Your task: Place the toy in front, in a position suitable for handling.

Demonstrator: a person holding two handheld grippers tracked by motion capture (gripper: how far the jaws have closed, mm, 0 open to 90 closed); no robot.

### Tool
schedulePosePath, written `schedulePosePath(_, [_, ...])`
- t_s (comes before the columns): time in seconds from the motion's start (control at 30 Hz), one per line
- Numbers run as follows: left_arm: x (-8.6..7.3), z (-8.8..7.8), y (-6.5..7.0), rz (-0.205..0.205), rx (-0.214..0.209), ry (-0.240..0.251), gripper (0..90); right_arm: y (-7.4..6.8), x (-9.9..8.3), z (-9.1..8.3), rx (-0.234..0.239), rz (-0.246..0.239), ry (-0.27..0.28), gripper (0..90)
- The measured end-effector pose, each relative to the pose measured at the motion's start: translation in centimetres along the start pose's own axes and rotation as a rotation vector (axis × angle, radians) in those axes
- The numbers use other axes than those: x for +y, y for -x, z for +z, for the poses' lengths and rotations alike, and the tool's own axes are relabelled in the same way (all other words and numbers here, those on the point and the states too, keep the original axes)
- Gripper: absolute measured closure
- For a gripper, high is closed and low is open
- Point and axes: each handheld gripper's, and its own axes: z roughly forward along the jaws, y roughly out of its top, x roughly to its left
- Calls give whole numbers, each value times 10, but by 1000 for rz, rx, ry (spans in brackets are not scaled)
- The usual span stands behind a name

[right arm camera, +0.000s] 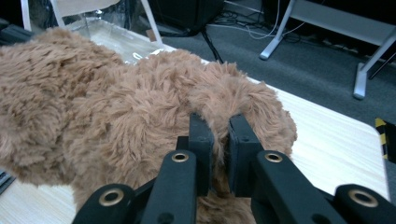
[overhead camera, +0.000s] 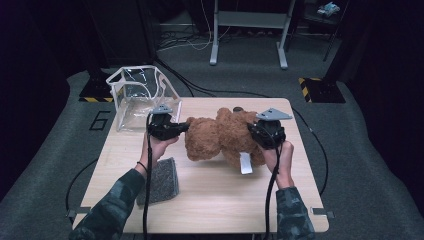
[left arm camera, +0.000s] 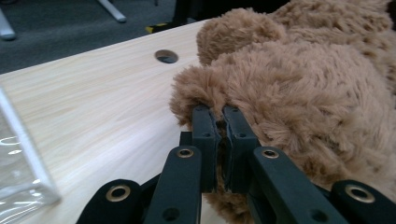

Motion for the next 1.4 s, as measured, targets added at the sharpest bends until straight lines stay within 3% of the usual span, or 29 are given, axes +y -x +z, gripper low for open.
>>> schedulePosePath(0.17, [-5, 5, -18, -25, 36, -44, 851, -13, 0, 21, 11, 15, -37, 829])
schedulePosePath(0.33, [-8, 16, -25, -34, 51, -67, 851, -18, -3, 32, -5, 42, -68, 829])
schedulePosePath(0.5, [-9, 31, -26, -31, 47, -103, 851, -15, -10, 38, -39, 58, -95, 829])
schedulePosePath(0.7, [-12, 53, -27, -26, 77, -135, 851, -13, -15, 43, -65, 62, -123, 829])
schedulePosePath(0.8, [-16, 62, -30, -21, 100, -170, 850, -13, -23, 54, -80, 64, -158, 828])
schedulePosePath(0.93, [-21, 67, -38, -52, 113, -177, 850, -12, -31, 67, -75, 84, -178, 826])
schedulePosePath(1.17, [-22, 68, -40, -55, 129, -182, 847, -9, -34, 79, -77, 102, -191, 817])
schedulePosePath(1.23, [-23, 69, -40, -63, 134, -175, 842, -7, -37, 82, -74, 128, -195, 795])
schedulePosePath(1.4, [-23, 66, -41, -83, 144, -168, 771, 0, -40, 82, -68, 143, -182, 678])
